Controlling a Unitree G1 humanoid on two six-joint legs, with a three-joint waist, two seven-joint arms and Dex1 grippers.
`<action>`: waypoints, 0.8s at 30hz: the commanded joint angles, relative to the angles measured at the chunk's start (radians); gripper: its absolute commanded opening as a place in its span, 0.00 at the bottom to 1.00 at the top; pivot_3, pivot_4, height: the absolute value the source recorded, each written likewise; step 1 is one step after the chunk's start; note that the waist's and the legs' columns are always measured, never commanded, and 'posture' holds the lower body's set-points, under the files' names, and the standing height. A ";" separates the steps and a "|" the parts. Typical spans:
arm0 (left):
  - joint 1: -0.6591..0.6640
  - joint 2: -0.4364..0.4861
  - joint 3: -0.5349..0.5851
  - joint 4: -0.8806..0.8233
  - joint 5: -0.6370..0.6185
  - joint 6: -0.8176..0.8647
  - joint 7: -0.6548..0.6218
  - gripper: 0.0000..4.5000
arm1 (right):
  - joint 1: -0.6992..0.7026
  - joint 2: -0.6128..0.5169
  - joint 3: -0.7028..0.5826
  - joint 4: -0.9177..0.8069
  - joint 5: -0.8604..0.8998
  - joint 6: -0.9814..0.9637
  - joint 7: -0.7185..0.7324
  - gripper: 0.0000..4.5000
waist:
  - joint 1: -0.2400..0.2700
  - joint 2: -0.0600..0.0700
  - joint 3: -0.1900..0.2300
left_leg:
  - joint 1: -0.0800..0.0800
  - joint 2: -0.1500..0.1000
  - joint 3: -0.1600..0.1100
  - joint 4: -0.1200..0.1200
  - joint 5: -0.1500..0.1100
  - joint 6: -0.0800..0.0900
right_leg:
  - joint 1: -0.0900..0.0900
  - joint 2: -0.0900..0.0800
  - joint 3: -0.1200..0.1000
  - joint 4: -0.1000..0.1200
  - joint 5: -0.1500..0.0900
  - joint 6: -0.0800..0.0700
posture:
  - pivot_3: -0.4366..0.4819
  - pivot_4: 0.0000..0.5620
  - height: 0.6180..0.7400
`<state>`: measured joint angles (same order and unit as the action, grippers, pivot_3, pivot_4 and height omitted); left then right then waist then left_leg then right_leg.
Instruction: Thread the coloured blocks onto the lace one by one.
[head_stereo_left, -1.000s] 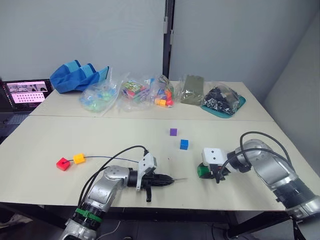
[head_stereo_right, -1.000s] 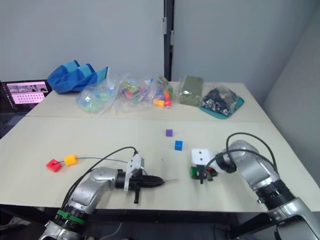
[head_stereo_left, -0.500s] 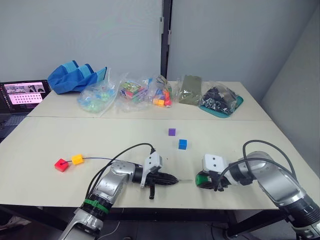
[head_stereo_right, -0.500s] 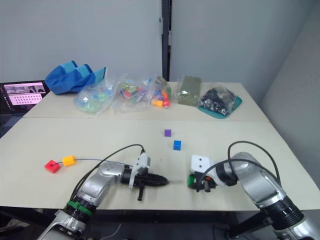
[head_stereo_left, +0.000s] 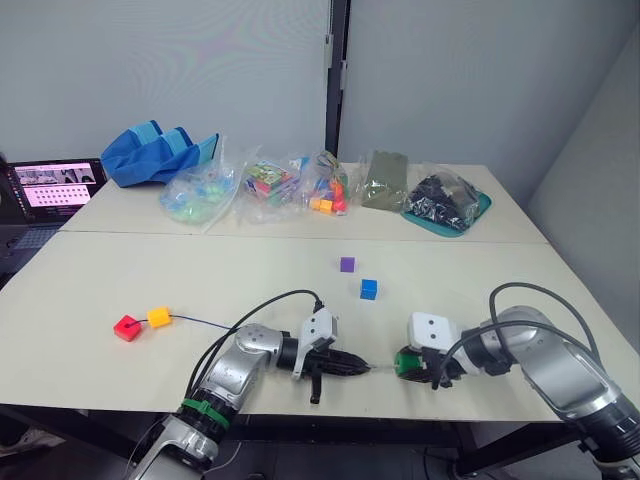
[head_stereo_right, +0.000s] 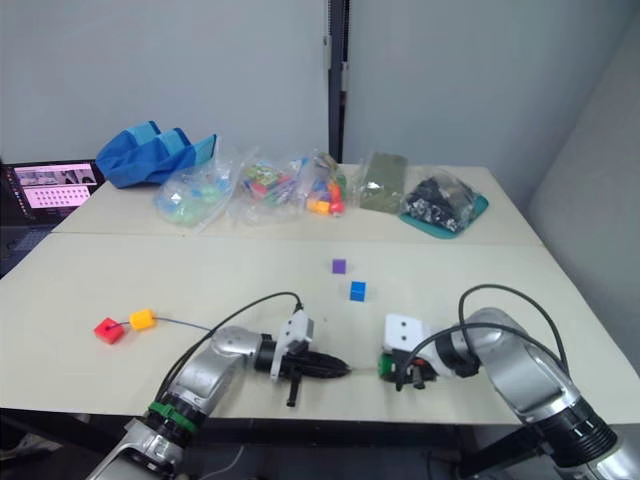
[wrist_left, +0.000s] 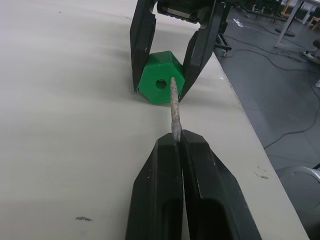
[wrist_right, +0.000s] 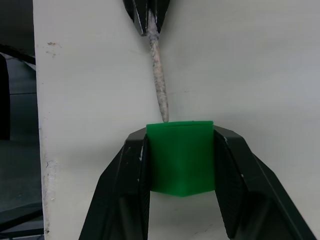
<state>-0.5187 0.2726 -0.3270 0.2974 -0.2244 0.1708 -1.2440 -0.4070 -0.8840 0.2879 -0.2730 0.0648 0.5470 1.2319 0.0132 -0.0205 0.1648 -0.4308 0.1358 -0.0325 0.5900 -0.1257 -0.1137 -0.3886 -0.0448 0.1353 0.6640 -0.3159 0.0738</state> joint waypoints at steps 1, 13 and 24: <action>0.007 -0.010 -0.004 0.010 0.007 -0.020 0.005 0.00 | 0.014 -0.015 0.012 -0.009 0.017 0.007 0.022 0.26 | 0.000 0.000 0.000 | 0.000 0.000 0.000 0.000 0.000 0.000 | 0.000 0.000 0.000 0.000 0.000 0.000 | 0.48 0.27 0.81; -0.027 -0.018 -0.046 0.042 0.064 -0.032 0.008 0.00 | -0.002 -0.022 0.005 -0.009 0.023 0.013 0.026 0.26 | 0.002 0.000 0.000 | 0.000 0.000 0.000 0.001 0.000 0.000 | 0.000 0.000 0.000 0.000 0.000 0.000 | 0.48 0.27 0.81; -0.080 0.005 -0.060 0.023 0.101 0.025 0.016 0.00 | -0.020 -0.033 0.004 0.006 0.027 0.010 0.041 0.26 | 0.001 0.000 0.000 | 0.000 0.000 0.000 0.001 0.000 0.000 | 0.000 0.000 0.000 0.000 0.000 0.000 | 0.48 0.27 0.81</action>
<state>-0.5871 0.2736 -0.3754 0.3263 -0.1413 0.1796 -1.2382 -0.4197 -0.9047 0.2948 -0.2644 0.0833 0.5632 1.2640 0.0142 -0.0204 0.1646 -0.4306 0.1357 -0.0325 0.5908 -0.1257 -0.1138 -0.3882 -0.0448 0.1353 0.6640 -0.3156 0.0742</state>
